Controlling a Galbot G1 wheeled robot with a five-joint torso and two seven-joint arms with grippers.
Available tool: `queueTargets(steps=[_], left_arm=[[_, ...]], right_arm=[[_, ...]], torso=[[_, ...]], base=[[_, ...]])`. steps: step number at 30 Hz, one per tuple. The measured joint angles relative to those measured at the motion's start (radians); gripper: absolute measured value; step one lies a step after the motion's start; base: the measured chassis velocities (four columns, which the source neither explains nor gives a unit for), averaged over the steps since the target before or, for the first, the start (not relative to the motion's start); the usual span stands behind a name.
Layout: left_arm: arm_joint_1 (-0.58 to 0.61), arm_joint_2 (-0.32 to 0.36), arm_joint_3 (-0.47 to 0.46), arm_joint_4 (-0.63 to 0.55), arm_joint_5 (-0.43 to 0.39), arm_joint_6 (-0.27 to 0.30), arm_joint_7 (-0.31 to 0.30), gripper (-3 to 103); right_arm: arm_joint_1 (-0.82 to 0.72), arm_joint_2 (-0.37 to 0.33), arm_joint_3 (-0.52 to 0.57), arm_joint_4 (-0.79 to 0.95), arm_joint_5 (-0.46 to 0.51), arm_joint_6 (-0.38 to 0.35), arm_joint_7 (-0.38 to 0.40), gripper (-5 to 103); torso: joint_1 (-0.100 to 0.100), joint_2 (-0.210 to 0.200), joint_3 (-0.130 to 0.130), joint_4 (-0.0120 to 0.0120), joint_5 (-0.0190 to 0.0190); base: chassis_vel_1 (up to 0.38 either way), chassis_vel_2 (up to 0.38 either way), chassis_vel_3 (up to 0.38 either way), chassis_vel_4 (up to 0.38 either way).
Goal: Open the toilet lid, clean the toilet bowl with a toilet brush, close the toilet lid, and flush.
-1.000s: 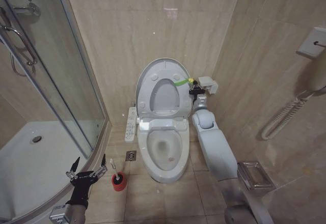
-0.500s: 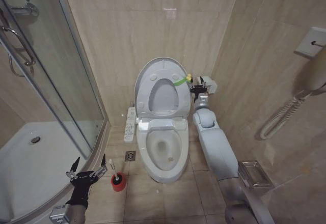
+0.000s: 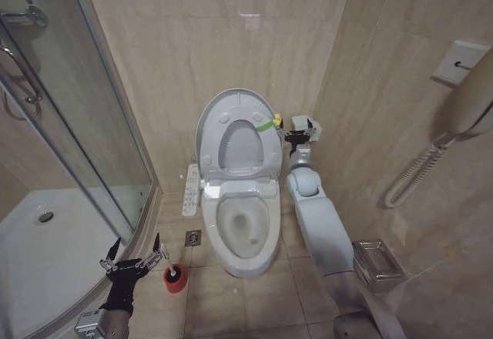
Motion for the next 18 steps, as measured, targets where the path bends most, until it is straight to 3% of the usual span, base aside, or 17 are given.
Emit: queueTargets(steps=[1,2,18], left_arm=[[0.000,0.000,0.000,0.000,0.000,0.000,0.000,100],[0.000,0.000,0.000,0.000,0.000,0.000,0.000,100],[0.000,0.000,0.000,0.000,0.000,0.000,0.000,100]], right_arm=[[0.000,0.003,0.000,-0.002,-0.001,0.002,0.002,92],[-0.001,0.008,0.000,-0.004,-0.003,0.002,0.005,100],[0.005,0.017,-0.003,-0.032,-0.025,-0.017,0.077,100]], torso=[[0.000,0.000,0.000,0.0000,0.0000],[0.000,0.000,0.000,0.0001,0.0000],[0.000,-0.001,0.001,0.0022,0.0005]], base=[[0.000,0.000,0.000,0.000],[0.000,0.000,0.000,0.000],[0.000,0.000,0.000,0.000]])
